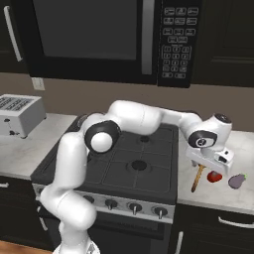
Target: Put the bell pepper and eggplant in the pot. Retrieve the spatula and lightly stir the vegetables in the pot.
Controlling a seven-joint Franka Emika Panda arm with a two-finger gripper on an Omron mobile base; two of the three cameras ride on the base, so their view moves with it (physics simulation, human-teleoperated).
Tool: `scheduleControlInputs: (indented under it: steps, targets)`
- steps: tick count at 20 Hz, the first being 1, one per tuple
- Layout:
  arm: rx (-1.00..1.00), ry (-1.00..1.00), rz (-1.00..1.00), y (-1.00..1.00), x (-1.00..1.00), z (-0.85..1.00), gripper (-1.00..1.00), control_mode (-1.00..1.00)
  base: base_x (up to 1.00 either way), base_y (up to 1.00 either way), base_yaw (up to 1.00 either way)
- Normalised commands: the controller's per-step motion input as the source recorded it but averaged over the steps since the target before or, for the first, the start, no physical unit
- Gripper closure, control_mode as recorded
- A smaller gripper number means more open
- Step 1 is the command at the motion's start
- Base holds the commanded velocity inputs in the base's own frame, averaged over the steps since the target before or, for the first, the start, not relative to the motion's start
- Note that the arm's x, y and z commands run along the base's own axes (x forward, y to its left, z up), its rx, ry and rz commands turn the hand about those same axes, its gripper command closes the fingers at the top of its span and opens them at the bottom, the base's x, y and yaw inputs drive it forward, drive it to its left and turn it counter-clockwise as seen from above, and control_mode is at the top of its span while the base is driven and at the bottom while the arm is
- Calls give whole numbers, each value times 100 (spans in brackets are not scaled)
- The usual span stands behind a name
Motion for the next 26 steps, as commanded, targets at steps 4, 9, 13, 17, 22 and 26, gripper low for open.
scheduleControlInputs:
  steps: [4,9,13,17,22,26]
  targets:
    - [-3,2,-18,0,14,-5,-100,-100,0,0,0]
    - [-6,11,-23,-5,38,0,-100,-100,0,0,0]
    - [-1,5,-32,0,25,-14,-100,-100,0,0,0]
    - [2,0,-38,-10,0,-27,-100,-100,0,0,0]
    - [13,0,-43,-31,-4,-6,-100,-100,0,0,0]
    - [13,5,-40,-33,-4,0,-100,-100,0,0,0]
